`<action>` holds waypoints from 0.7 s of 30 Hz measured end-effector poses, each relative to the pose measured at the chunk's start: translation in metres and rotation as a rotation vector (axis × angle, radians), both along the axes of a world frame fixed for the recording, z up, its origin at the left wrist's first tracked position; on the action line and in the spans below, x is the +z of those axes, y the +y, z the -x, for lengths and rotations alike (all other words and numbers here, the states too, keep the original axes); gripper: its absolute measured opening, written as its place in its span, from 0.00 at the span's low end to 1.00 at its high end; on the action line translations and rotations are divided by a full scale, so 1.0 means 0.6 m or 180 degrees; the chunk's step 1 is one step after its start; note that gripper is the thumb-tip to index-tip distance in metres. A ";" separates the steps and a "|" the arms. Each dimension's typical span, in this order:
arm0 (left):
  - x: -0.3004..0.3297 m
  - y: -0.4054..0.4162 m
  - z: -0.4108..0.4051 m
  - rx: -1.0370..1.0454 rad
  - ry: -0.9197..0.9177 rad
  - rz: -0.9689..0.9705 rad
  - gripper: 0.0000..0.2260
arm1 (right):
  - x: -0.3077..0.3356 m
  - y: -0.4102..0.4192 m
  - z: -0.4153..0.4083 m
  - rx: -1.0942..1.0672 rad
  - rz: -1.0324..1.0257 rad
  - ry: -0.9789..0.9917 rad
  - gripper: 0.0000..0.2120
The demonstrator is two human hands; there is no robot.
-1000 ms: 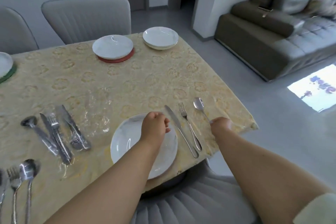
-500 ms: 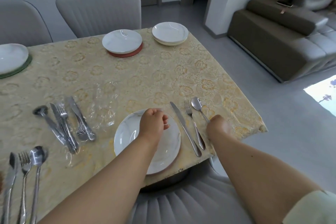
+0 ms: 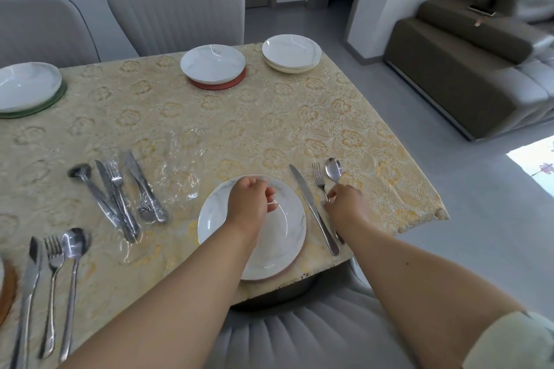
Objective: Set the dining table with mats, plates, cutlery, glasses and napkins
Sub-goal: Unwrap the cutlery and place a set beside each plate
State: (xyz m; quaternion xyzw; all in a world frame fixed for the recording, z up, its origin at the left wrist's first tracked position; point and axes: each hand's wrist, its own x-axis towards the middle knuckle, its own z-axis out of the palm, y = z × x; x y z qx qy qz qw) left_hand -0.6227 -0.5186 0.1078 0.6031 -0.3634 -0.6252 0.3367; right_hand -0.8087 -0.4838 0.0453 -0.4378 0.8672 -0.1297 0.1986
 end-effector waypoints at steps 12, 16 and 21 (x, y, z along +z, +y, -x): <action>-0.006 -0.001 -0.008 -0.0013 -0.0006 -0.0003 0.08 | -0.009 0.009 0.025 -0.0603 0.0232 -0.0075 0.12; -0.008 -0.002 -0.011 0.0024 0.0002 0.0010 0.08 | -0.015 0.014 0.040 -0.0792 -0.0038 -0.0160 0.09; -0.010 -0.004 -0.013 0.0057 -0.0005 -0.0026 0.08 | -0.019 0.011 0.037 -0.0839 -0.0073 -0.0348 0.08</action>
